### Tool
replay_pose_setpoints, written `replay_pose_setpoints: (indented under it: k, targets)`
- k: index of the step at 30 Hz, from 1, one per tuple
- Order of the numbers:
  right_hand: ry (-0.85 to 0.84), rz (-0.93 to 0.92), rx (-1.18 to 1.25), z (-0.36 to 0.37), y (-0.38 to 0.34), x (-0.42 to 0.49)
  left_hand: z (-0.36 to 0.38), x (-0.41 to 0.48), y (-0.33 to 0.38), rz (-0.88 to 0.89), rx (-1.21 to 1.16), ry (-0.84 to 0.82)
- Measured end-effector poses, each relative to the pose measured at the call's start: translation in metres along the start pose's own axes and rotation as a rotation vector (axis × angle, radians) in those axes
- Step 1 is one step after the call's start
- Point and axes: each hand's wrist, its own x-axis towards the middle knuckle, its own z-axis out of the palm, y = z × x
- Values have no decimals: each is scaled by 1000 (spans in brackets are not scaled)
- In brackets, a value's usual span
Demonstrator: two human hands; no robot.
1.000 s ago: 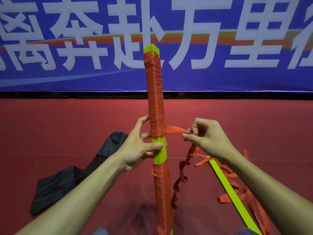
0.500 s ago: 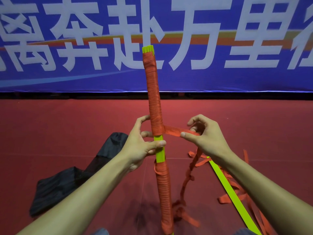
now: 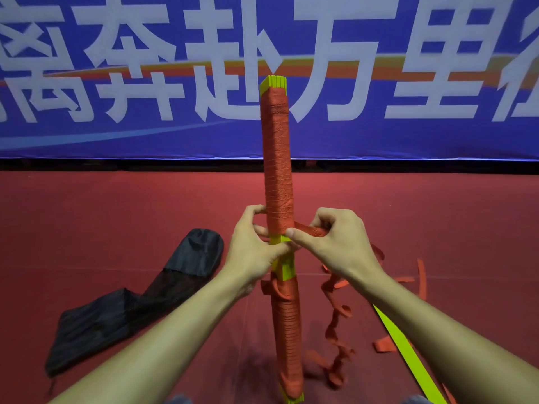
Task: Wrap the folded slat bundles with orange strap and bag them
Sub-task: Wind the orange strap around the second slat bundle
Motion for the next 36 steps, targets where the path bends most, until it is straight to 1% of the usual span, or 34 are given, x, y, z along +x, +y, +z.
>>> replay_pose_setpoints:
  k: [5,8,10,14,17,20,23,29,36]
  targets:
    - [62,6,12,1,-4,-2,4,-3,5,4,55,-18]
    - [72,-4,9,0,-4,-2,4,-6,9,16,63,-46]
    - [65,-11,10,0,-4,-2,4,-7,11,19,36,-85]
    - [24,0,6,-1,-1,-1,4,-8,12,-23,-75,-111]
    - [13,16,2,0,1,-1,-2,-7,12,-82,-168,-224]
    - [9,57,32,-1,7,1,-13,-5,12,-166,-276,-390]
    - [3,80,79,-3,12,6,-18,-5,11,-168,-336,-503]
    - [-39,76,128,-7,13,7,-19,-5,7,-136,-307,-535]
    - [-61,54,105,-7,16,4,-14,-10,7,-120,-236,-492]
